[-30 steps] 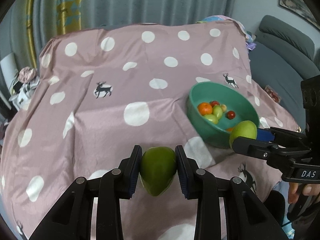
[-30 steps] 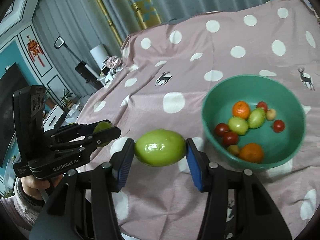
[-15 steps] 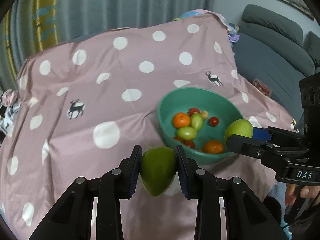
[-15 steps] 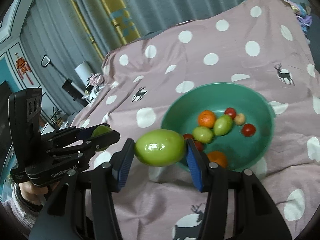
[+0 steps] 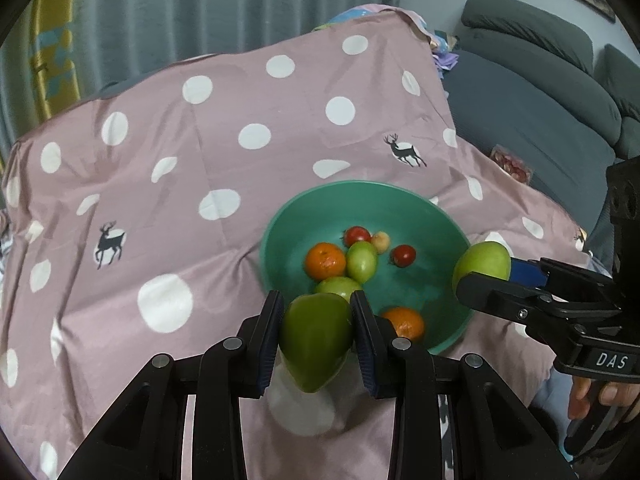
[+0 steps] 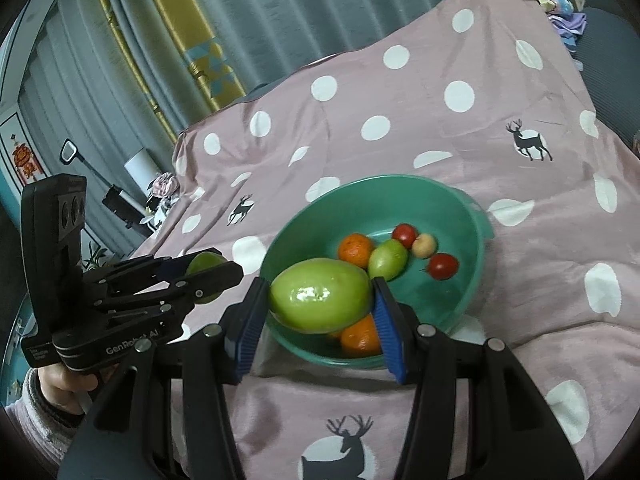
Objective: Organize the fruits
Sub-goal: 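Carry both green fruits over the green bowl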
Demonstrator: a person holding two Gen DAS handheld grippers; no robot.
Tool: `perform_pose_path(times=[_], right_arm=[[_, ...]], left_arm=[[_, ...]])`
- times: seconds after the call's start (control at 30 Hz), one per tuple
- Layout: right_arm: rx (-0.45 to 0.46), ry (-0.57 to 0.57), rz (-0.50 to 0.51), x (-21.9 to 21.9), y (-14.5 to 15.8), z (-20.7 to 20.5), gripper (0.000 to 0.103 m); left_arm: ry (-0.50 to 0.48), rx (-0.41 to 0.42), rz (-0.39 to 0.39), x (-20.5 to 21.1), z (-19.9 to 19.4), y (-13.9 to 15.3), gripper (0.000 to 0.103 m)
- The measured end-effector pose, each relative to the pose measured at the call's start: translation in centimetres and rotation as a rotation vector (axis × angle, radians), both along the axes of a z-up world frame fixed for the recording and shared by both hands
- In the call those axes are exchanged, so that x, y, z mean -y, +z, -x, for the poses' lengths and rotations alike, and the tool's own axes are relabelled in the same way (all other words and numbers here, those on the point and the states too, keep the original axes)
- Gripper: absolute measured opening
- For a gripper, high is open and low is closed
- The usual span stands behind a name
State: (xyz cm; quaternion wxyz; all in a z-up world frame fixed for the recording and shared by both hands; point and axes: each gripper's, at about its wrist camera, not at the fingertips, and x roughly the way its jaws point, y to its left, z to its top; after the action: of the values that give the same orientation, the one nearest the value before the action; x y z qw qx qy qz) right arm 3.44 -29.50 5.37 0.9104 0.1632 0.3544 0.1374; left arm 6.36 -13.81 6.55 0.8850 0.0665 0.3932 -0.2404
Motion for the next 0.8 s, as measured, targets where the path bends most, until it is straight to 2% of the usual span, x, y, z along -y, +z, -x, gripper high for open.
perform_pose_path(times=[0.33, 0.8], right_arm=[[-0.037, -0.007, 0.033, 0.9, -1.6, -1.5, 0.052], [-0.057, -0.022, 0.144, 1.5, -2.9, -3.2, 0.052]], left_arm=[[-0.029, -0.044, -0.027, 2.7, -2.0, -2.1, 0.034], [-0.058, -0.072, -0.135, 5.3, -3.3, -4.7, 0.034]])
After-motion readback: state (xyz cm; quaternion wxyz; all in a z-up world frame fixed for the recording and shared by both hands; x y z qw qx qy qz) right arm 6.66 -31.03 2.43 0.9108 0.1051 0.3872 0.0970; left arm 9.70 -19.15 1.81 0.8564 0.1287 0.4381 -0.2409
